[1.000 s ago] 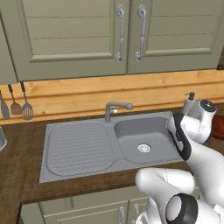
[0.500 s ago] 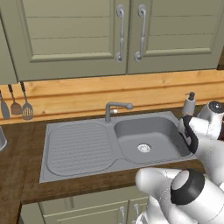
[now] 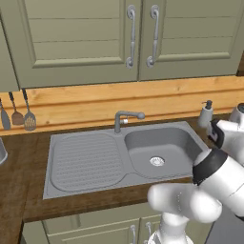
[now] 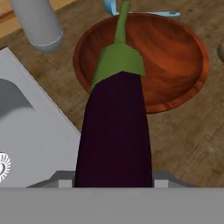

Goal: Pick the eggplant from the sink and place it in the bowl. Then pick the bowl and place it in the microwave. Then close the microwave door and press the start button.

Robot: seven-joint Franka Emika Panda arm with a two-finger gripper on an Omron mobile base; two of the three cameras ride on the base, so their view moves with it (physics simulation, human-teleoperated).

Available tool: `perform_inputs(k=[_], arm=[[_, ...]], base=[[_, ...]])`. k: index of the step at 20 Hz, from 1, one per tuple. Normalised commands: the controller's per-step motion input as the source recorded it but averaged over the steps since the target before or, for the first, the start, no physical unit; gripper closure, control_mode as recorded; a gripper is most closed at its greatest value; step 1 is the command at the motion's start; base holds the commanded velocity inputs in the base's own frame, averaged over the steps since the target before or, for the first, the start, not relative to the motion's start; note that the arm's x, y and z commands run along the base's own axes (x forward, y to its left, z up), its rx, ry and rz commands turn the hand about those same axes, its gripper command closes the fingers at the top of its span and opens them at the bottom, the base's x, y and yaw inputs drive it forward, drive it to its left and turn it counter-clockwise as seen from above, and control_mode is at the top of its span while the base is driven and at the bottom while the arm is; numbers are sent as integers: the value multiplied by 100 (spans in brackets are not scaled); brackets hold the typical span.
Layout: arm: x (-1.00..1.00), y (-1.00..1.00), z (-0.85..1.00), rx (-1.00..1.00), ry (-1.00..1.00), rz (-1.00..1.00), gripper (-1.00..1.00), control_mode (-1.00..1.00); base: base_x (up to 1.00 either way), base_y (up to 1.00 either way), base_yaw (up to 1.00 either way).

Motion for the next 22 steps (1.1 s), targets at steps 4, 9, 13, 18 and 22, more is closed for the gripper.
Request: perform_inputs(k=[4, 9, 13, 18, 22], arm=[[12, -66, 7, 8, 5, 0, 100, -100], [37, -43, -16, 1, 7, 1, 100, -100], [49, -38, -20, 0, 9, 2, 100, -100], [25, -35, -17, 1, 2, 1, 100, -100], [0, -22, -29, 0, 0, 0, 100, -100]], base=[[0, 0, 0], [0, 0, 0], [0, 0, 0], [0, 0, 0], [0, 0, 0]])
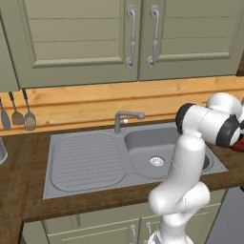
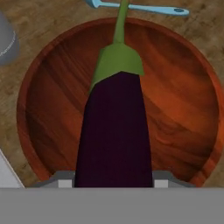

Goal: Pick the eggplant from the sink and place it in the bowl. Then pick the bowl and place it in the microwave. Then close the microwave door and press the start button.

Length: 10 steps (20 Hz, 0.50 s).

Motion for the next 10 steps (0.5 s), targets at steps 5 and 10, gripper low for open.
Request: perform_inputs(k=[5, 10], arm=[[14, -10, -30, 0, 0, 0, 100, -100], [17, -5, -25, 0, 1, 0, 100, -100]], base=[[0, 0, 0], [0, 0, 0]])
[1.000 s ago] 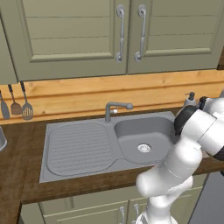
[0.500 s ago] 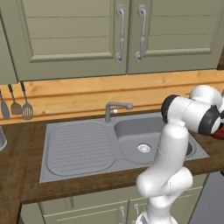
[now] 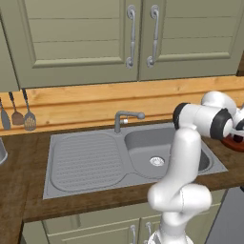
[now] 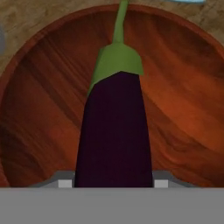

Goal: Pick the eggplant from the sink and place it in the bowl. Then pick the bowl and place it in the microwave. Then close the microwave door and press the start button.

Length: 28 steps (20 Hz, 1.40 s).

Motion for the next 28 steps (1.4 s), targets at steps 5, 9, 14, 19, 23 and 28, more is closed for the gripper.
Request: perform_inputs(k=[5, 9, 14, 19, 23, 28], arm=[[19, -4, -26, 0, 0, 0, 100, -100], [24, -1, -34, 0, 0, 0, 100, -100], [22, -5, -30, 0, 0, 0, 100, -100], [8, 0, -17, 0, 0, 0, -100, -100], [0, 0, 0, 0, -1, 0, -100, -100], [-15, 19, 14, -5, -22, 0, -100, -100]], base=[[0, 0, 0], [0, 0, 0], [0, 0, 0], [0, 0, 0], [0, 0, 0], [0, 0, 0]])
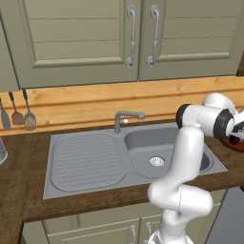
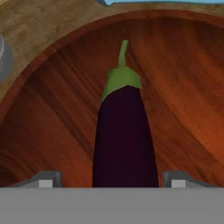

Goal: Pick the eggplant from the sink and place it in the bowl. Then pick the bowl and place it in the microwave. Then close the microwave door and press the start button.

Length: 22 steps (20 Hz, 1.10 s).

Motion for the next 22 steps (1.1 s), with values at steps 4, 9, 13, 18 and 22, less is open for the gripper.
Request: perform_inputs(k=[4, 9, 13, 18, 22], arm=[[-9, 12, 19, -4, -15, 0, -100, -100], [-44, 44, 45, -17, -24, 0, -100, -100], [-39, 48, 76, -20, -8, 0, -100, -100], [-55, 58, 66, -24, 1, 0, -100, -100], [-28, 40, 65, -19, 10, 0, -100, -100]], base=[[0, 0, 0], [0, 0, 0], [0, 0, 0], [0, 0, 0], [0, 0, 0]])
